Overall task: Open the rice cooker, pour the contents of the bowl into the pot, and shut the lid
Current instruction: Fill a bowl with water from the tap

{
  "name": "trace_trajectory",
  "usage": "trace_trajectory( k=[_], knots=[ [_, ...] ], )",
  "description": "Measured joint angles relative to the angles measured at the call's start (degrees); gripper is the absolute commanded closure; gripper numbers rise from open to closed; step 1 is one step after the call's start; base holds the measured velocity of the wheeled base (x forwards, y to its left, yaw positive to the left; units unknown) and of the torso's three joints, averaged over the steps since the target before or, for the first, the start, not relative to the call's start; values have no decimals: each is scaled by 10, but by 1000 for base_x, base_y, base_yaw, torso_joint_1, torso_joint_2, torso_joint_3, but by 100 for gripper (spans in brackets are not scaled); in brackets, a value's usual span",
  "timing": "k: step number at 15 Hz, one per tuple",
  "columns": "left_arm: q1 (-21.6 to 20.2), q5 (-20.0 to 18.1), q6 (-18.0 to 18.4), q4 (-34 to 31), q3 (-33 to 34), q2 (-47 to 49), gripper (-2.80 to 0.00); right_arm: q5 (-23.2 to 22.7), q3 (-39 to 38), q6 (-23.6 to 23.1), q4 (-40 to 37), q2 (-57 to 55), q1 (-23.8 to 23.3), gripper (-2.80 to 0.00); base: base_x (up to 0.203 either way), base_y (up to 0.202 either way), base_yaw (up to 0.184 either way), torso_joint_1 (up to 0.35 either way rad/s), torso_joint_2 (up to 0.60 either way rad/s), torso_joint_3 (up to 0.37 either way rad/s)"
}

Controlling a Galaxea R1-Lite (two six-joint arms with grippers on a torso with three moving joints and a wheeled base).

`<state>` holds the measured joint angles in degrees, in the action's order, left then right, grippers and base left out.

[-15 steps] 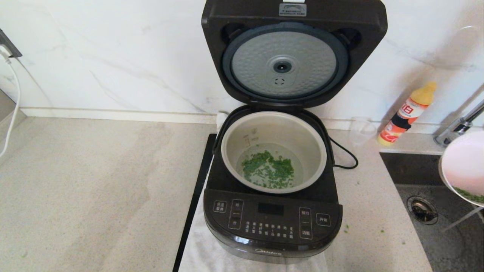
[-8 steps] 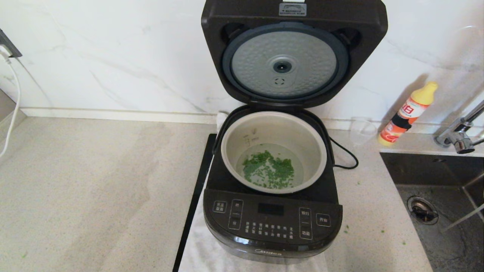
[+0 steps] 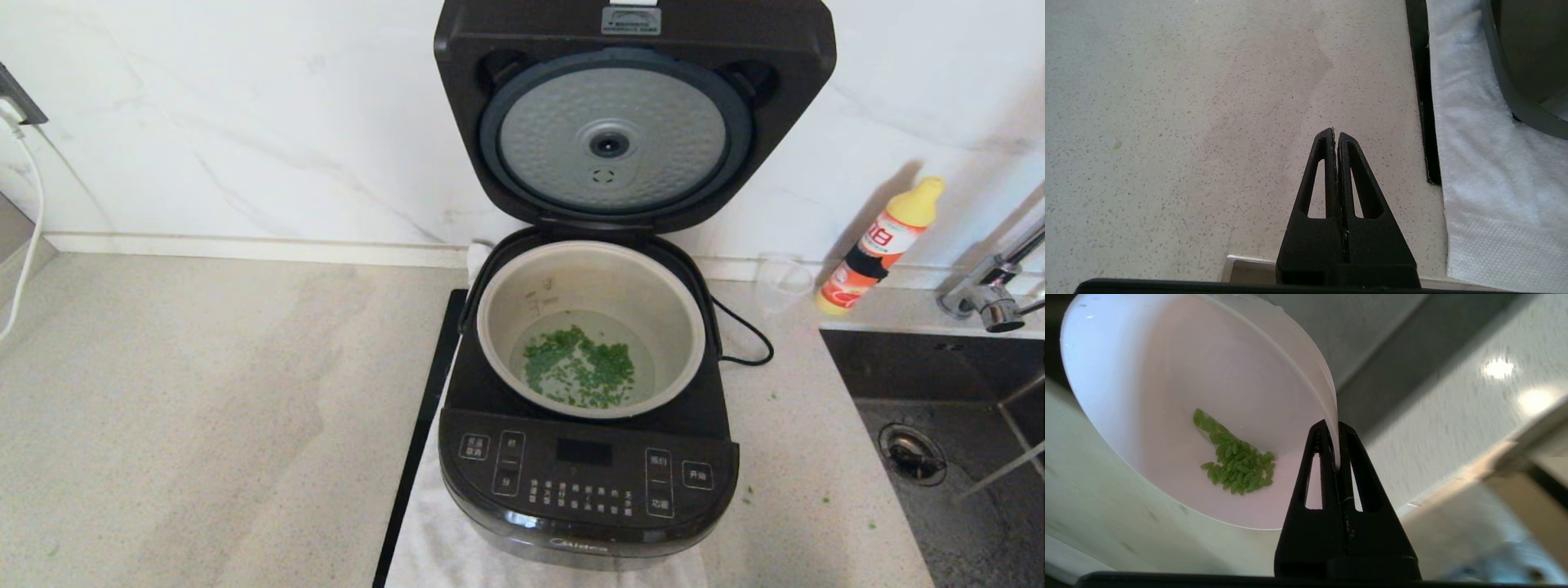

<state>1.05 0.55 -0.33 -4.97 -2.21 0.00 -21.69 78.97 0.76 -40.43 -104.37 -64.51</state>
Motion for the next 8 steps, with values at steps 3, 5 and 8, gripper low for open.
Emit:
trace_trajectory(
  k=[3,5,8],
  knots=[
    [0,0,0,0,0,0,0,-46,73,39,-6,-70,-27,0,0,0,0,0,0,0],
    [0,0,0,0,0,0,0,-74,116,60,-20,-105,-33,0,0,0,0,0,0,0],
    [0,0,0,0,0,0,0,-112,176,76,-56,-142,-35,0,0,0,0,0,0,0]
  ],
)
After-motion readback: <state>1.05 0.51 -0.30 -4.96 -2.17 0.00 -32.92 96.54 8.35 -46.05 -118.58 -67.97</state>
